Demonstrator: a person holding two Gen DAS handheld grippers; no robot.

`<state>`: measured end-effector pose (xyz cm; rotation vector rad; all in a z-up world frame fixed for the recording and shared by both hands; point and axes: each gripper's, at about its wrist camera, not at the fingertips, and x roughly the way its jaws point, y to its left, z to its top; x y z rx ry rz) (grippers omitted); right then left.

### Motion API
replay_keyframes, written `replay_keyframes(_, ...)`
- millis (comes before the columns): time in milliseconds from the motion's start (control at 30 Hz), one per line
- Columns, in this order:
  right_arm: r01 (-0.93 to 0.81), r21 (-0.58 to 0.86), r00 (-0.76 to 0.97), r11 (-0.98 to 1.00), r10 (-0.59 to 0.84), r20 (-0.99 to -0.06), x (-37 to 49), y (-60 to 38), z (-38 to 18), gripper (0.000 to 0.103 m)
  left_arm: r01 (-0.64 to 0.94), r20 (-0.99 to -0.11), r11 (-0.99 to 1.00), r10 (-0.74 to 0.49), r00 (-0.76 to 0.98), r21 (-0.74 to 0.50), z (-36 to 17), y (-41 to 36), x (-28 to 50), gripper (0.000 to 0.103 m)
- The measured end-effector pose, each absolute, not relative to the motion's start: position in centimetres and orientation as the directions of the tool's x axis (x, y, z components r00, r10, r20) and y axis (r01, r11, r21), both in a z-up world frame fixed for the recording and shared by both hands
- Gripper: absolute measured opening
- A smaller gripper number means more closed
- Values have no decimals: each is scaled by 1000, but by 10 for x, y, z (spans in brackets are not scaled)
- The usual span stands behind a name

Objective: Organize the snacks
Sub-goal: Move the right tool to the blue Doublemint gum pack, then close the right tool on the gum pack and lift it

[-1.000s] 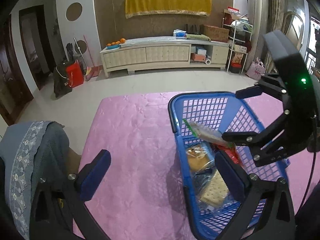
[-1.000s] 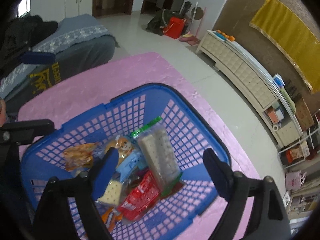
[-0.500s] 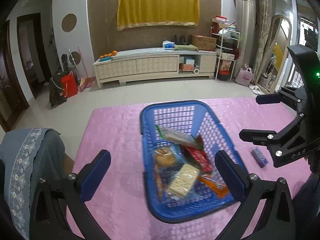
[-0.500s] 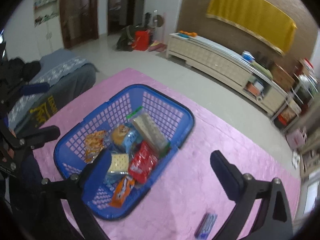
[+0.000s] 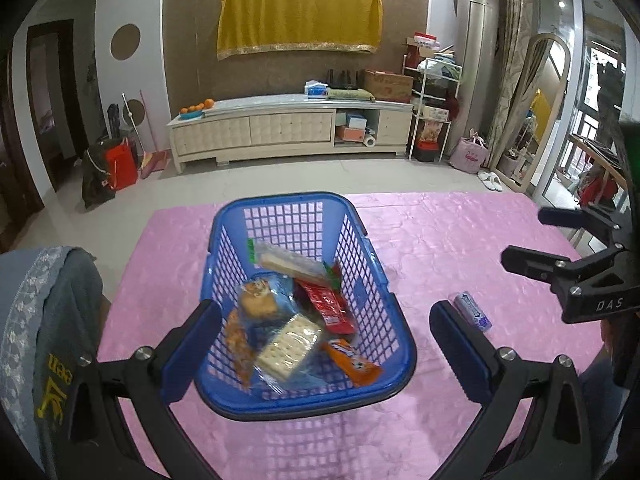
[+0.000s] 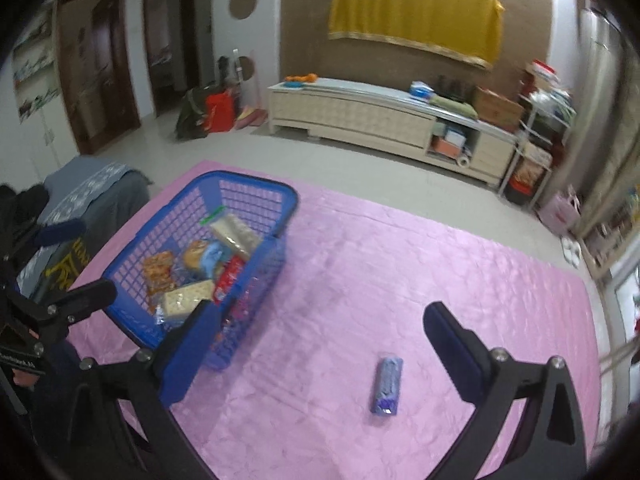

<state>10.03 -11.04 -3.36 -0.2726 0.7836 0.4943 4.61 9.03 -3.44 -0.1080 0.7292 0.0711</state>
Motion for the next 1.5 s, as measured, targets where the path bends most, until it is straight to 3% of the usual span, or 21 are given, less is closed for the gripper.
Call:
replay_keyframes(267, -464, -43, 575, 885, 264, -775, 116, -136, -63, 103, -115, -730, 990, 22, 683, -78, -53, 88, 70, 103)
replay_keyframes(633, -411, 139, 342, 901, 294, -893, 163, -162, -128, 103, -158, -795, 986, 50, 604, -58, -77, 93, 104, 103)
replay_keyframes(867, -386, 80, 333, 919, 219, -917, 179, -170, -162, 101, -195, -827, 978, 50, 561, -73, -91, 101, 118, 103)
replay_keyframes(967, -369, 65, 320, 927, 193, -928, 188, -171, -177, 90, -205, -836, 975, 46, 546, -81, -96, 104, 123, 103)
replay_keyframes(1067, -321, 76, 289, 944, 174, -942, 199, -178, -195, 86, -208, -843, 974, 39, 536, -87, -99, 103, 128, 103)
replay_keyframes(1233, -318, 49, 264, 947, 138, -955, 206, -177, -214, 67, -201, -847, 976, 39, 530, -81, -103, 99, 131, 103)
replay_keyframes(1400, -357, 23, 276, 934, 129, -952, 198, -170, -215, 38, -196, -846, 977, 32, 532, -86, -104, 98, 132, 103)
replay_keyframes(1500, -369, -2, 277, 929, 108, -955, 194, -164, -215, 35, -194, -842, 977, 31, 538, -89, -103, 97, 131, 103)
